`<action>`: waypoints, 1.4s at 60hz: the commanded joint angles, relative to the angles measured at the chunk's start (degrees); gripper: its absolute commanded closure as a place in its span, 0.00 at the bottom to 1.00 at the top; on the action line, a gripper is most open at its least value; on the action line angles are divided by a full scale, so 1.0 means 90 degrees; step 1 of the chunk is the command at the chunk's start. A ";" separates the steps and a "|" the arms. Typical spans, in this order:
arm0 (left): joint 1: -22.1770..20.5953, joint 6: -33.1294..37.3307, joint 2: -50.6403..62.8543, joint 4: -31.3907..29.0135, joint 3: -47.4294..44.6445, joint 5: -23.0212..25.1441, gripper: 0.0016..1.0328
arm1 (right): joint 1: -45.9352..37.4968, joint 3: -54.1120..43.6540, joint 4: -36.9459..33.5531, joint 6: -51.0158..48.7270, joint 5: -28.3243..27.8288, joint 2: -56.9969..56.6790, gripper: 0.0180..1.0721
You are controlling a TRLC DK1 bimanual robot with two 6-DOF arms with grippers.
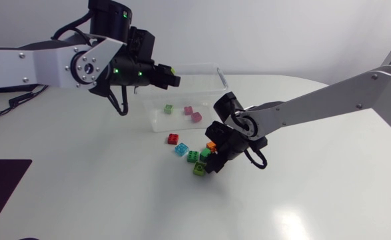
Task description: Place the duplo bricks in the container
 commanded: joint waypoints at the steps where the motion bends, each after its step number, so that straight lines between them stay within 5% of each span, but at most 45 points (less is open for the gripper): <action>1: 0.0126 -0.0118 0.0484 0.0148 0.0356 -0.0047 0.69 | 0.0046 -0.0045 -0.0075 -0.0110 0.0061 0.0098 0.68; 12: 0.0311 -0.0147 0.1294 0.0187 0.0962 -0.0125 0.66 | -0.0159 -0.0338 -0.0114 -0.0090 0.0051 -0.0635 0.68; 22: 0.0360 -0.0196 0.1734 0.0187 0.1274 -0.0311 0.27 | -0.0394 -0.0318 -0.0388 -0.0042 0.0031 -0.1308 0.68; 33: 0.0360 -0.0284 0.1704 0.0187 0.1284 -0.0418 0.14 | -0.0521 -0.0025 -0.0691 0.0066 -0.0037 -0.1816 0.68; 84: -0.0118 0.0459 -0.1098 -0.0751 -0.1607 -0.0027 0.14 | -0.0736 0.3481 -0.1228 0.1199 -0.0027 -0.0439 0.68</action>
